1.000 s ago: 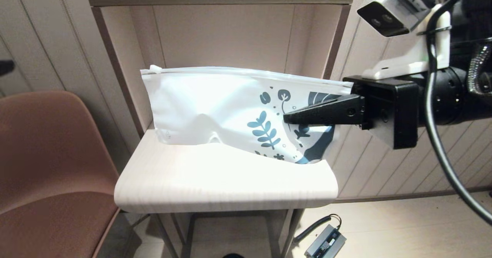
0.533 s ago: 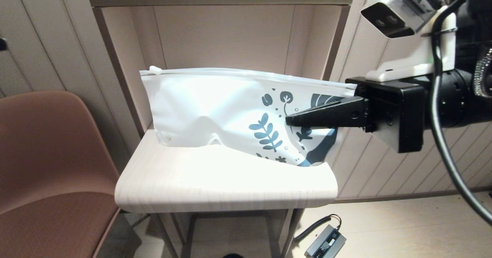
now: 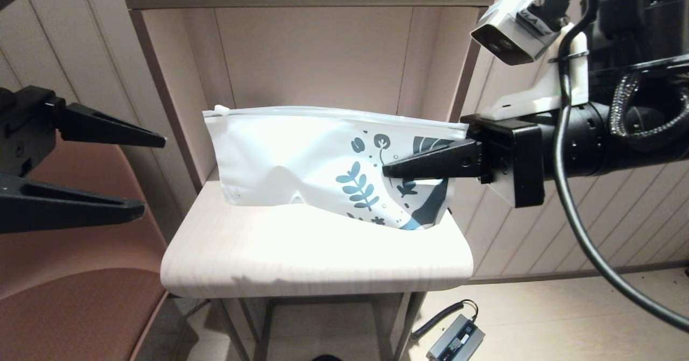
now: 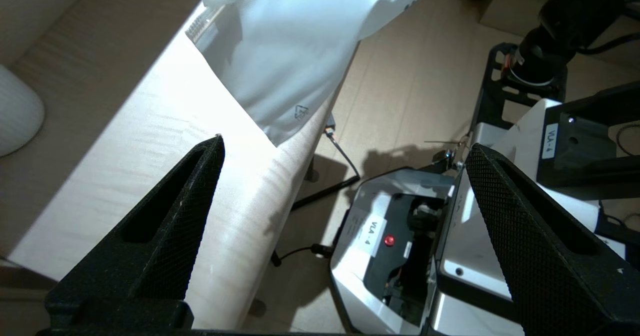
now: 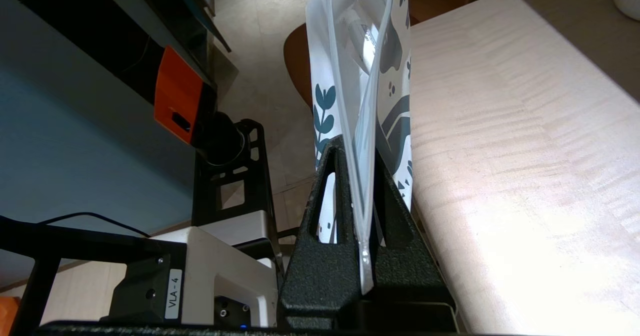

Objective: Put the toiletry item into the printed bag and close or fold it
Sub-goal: Hand it to the other hand

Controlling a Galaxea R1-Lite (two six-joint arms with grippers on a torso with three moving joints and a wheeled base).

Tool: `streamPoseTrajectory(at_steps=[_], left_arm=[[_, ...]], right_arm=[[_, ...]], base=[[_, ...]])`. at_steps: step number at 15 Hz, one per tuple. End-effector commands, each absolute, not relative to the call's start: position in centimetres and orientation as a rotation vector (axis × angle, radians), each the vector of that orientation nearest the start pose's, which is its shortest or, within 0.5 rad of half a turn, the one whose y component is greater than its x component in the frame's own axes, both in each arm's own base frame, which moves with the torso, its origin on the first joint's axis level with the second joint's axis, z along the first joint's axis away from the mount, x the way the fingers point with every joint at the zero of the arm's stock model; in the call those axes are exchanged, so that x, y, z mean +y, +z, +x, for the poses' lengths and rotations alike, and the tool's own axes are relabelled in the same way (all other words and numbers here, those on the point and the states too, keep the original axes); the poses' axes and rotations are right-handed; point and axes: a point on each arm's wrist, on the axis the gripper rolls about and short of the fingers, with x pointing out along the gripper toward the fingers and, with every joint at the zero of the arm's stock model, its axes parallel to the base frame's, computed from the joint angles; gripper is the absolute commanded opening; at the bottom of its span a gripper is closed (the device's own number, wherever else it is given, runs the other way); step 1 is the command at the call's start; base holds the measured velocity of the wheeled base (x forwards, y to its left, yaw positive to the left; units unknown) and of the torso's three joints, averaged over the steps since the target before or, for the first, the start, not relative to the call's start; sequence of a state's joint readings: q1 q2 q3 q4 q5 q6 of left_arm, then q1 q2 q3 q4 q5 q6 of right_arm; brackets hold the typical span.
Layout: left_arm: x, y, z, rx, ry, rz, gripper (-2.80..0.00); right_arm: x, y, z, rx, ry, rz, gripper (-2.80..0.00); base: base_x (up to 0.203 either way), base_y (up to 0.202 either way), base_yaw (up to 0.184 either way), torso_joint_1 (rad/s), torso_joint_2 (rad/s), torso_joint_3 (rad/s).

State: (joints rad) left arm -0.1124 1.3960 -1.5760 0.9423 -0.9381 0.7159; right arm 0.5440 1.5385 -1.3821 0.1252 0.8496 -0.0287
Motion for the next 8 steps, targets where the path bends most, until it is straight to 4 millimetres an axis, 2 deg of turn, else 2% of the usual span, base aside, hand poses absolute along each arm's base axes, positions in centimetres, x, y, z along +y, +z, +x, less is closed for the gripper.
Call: streamPoseTrajectory(at_steps=[1,5,8], left_arm=[[-4.4,32.7,19.9,0.381,-1.225,0.289,0.0],[-4.8,31.5,22.3,0.392,-1.229,0.284,0.0],[-5.5,31.2,22.9,0.394,-1.264,0.282,0.0]], right_arm=[[15.5,31.8,22.2,0.295,1.396,0.025,-2.8],[15.5,32.3,21.7,0.274,1.409,0.02,-2.8],[15.6,32.3,21.6,0.274,1.415,0.019,-2.8]], base=[[0.0,0.0,0.0,0.0,0.0,0.0],[0.0,0.0,0.0,0.0,0.0,0.0],[0.0,0.0,0.0,0.0,0.0,0.0]])
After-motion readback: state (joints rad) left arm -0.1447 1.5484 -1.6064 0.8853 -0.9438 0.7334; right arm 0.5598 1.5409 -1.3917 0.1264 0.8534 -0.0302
